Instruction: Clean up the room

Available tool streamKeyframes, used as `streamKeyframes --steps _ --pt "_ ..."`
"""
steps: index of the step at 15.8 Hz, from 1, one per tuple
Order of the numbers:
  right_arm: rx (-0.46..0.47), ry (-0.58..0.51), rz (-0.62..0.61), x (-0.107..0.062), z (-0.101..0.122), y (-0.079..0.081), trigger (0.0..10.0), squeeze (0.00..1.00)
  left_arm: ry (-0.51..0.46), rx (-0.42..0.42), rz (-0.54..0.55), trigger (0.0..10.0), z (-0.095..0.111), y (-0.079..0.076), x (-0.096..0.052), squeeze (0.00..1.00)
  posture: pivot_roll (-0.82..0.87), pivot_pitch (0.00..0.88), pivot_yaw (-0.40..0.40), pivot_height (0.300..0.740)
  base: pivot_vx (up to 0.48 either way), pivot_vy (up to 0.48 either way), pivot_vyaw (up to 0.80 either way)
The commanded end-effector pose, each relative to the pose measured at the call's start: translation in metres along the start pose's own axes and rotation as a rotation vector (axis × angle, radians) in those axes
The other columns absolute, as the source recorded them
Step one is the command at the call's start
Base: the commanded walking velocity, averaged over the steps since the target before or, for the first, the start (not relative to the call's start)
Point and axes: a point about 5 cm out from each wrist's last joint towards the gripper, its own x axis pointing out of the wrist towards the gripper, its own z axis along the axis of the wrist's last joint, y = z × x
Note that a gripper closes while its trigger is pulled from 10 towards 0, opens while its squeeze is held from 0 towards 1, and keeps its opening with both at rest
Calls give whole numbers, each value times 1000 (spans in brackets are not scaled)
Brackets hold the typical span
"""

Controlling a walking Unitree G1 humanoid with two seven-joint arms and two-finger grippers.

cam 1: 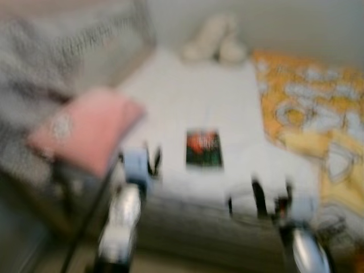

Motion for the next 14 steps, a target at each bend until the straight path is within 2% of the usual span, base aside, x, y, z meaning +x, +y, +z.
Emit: streamKeyframes --steps 1,2,6,8,9,11,12,13,14 --pt "17 38 -36 -4 -5 -8 10000 0 2 -13 -19 10000 9 0 1 1000 108 0 2 740 0 0 0" --pt "7 49 -37 -2 -8 -11 10000 0 -4 13 -39 10000 13 -5 -2 1000 109 0 1 740 0 0 0" --pt "-1 43 -25 -2 -8 -8 10000 0 2 37 -16 10000 10 -1 -6 1000 109 0 -4 740 0 0 0" --pt "1 38 -46 -15 -8 -11 10000 0 8 30 -19 10000 11 8 -18 1000 102 0 -7 740 0 0 0" --pt "-17 47 -37 -19 -9 -11 10000 0 7 32 -19 10000 11 9 -20 1000 102 0 -6 740 0 0 0" --pt "-27 35 -46 -15 -9 -12 10000 0 -37 -23 -42 10000 18 5 -12 1000 97 0 -6 740 0 0 0" --pt "-32 30 -49 -11 -8 -13 10000 0 -28 -26 -40 10000 18 4 -8 1000 94 0 -7 740 480 0 0" --pt "-57 14 -36 -5 -3 -13 10000 0 6 -4 -14 10000 17 4 -1 0 87 0 -6 740 480 0 0" --pt "-67 9 -23 -2 -2 -12 10000 0 5 -20 -8 10000 19 2 3 0 87 0 -8 740 480 0 0"
